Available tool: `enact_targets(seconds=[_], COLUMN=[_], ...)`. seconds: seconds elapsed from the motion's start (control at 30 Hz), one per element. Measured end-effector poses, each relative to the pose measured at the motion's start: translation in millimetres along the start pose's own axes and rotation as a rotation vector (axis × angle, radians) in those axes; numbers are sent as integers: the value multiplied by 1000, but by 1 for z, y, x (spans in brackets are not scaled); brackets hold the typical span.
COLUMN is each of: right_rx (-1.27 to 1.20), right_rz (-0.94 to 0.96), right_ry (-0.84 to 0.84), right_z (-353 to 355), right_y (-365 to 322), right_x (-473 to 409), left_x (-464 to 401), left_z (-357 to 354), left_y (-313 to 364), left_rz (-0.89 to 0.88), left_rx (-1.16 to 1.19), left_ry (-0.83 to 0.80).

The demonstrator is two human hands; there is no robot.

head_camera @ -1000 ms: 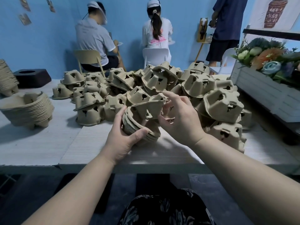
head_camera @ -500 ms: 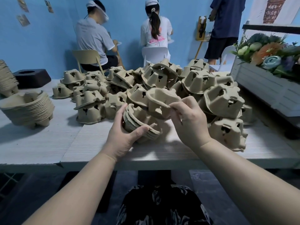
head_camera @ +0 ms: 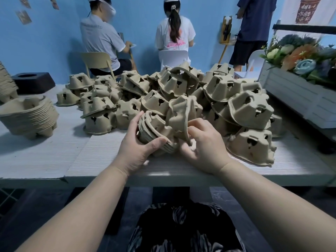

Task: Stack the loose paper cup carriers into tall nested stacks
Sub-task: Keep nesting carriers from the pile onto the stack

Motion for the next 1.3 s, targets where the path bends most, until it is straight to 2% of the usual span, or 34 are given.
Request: enact_targets(seconds=[0.13,0.33,0.5,0.83,1.1,1.3], right_rx=[-65,-151,-167,-178,-164,-188], right_rz=[-13,-9,-3,3,61,105], right_ry=[96,128,37,-33,20,-28], right_z=[9,12,5,-2,-1,-2], right_y=[1,4,4,-2,-2,-8], right_x=[2,4,2,1,0,3], left_x=[1,2,0,1,0,1], left_z=[-1,-2,-2,0,1,2], left_y=[0,1,0,0,0,-3], left_rz=[8,12,10,3,6,27], left_rx=[-31,-54,-35,-68,-42,-34], left_ry=[-3,-7,-15,-11,-13,-16])
Point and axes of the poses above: each hand's wrist, its own x-axis away from the middle knuckle, its own z-axis out of the back of the hand, y = z × x, the point moved 8 cm from there along -x, towards the middle knuckle, and after that the axes turned 7 degrees about -y, right-handed, at the moved point
